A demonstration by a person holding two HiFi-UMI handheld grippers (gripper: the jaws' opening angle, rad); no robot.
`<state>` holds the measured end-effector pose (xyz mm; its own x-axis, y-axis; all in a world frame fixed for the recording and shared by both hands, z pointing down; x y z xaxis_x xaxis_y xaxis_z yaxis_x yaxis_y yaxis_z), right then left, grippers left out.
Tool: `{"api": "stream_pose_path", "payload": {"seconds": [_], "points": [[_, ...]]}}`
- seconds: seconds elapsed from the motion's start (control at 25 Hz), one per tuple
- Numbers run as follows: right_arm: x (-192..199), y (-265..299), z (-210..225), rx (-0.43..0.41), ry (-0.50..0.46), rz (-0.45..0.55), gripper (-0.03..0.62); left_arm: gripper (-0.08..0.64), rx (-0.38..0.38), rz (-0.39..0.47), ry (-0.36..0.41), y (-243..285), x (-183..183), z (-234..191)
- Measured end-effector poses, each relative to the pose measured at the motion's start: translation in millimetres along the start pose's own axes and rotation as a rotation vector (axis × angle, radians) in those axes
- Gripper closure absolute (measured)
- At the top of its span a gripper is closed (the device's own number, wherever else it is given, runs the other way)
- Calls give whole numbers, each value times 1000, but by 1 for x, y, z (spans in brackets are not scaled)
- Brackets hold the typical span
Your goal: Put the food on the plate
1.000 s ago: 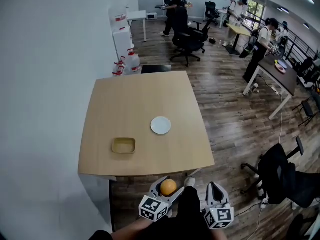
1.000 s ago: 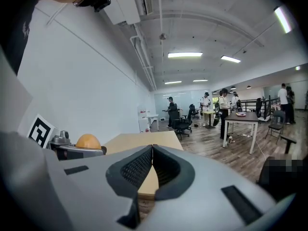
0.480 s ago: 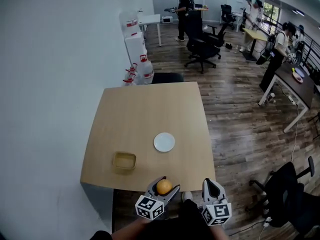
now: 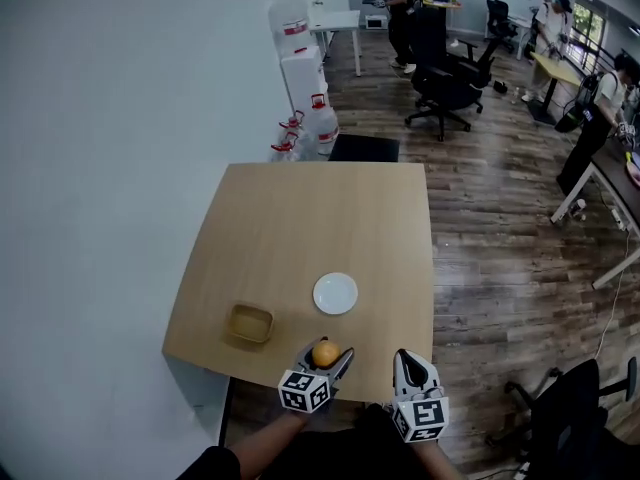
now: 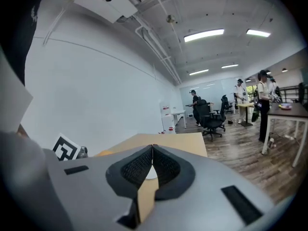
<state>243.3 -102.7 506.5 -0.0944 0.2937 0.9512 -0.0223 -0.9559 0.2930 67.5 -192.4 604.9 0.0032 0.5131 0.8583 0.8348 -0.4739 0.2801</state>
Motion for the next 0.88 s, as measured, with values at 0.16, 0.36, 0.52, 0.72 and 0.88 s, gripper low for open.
{"api": "stream_pose_path", "payload": {"seconds": [0.16,0.36,0.52,0.72,0.88], "points": [[1,31,2,-90,-42,-36,532,247,-62,46,-11,31,-9,-22],[3,69,7,-178,-76,-79,532,247,-121,31,-2,73,-9,-59],[0,94,7,-232,-116,-93,532,247,-168,2,-11,91,-6,-90],[3,115,9,-250,-118,-120,532,247,-261,-69,-23,102,10,-128],[18,114,9,-272,-112,-165,532,247,-263,-156,-15,122,24,-145]]}}
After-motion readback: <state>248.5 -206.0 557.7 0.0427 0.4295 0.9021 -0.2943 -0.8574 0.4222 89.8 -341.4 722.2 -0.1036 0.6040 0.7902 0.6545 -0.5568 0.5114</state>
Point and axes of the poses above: the fingertips, and each gripper's own axes: y forward along the fingers, z to its right, x out of its underside, the point moved 6 cm from there along -y, backward along the fingers, and after that the axes turned 8 degrees about x, right-handed, at the moved point
